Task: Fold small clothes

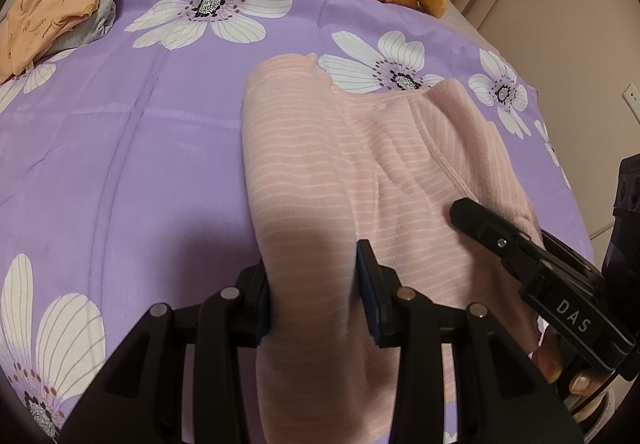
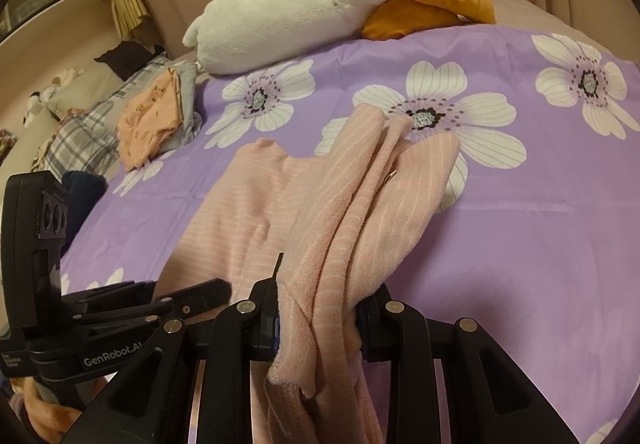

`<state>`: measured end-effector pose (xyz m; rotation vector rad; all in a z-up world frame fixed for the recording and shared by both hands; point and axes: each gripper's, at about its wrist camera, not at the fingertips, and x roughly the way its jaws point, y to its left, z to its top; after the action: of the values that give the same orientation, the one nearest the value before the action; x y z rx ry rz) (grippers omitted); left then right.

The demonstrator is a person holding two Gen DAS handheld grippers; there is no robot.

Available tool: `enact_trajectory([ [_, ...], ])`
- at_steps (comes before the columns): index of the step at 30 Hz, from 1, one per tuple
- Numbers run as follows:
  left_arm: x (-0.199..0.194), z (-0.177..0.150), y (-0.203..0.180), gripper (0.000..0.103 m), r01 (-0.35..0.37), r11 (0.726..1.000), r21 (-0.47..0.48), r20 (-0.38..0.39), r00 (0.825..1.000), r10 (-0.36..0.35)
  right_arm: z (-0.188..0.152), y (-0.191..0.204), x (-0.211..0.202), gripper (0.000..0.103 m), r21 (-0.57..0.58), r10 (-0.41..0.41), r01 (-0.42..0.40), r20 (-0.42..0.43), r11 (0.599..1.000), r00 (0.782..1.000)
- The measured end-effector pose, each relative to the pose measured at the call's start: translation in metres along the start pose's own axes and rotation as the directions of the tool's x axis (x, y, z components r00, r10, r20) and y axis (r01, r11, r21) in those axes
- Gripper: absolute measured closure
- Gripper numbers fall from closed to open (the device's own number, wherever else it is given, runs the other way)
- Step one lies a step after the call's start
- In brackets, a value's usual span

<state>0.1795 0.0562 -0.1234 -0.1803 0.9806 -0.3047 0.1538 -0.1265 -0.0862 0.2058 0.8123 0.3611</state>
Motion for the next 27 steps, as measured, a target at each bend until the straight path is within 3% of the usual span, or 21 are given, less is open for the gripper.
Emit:
enact_trajectory([
  [27,0.005,-0.003,0.003,0.06,-0.016,1.0,0.009,-0.008,1.0,0.016,-0.009,-0.019,0.011,0.074,0.062,-0.026,0.03,-0.06,0.998,0.998],
])
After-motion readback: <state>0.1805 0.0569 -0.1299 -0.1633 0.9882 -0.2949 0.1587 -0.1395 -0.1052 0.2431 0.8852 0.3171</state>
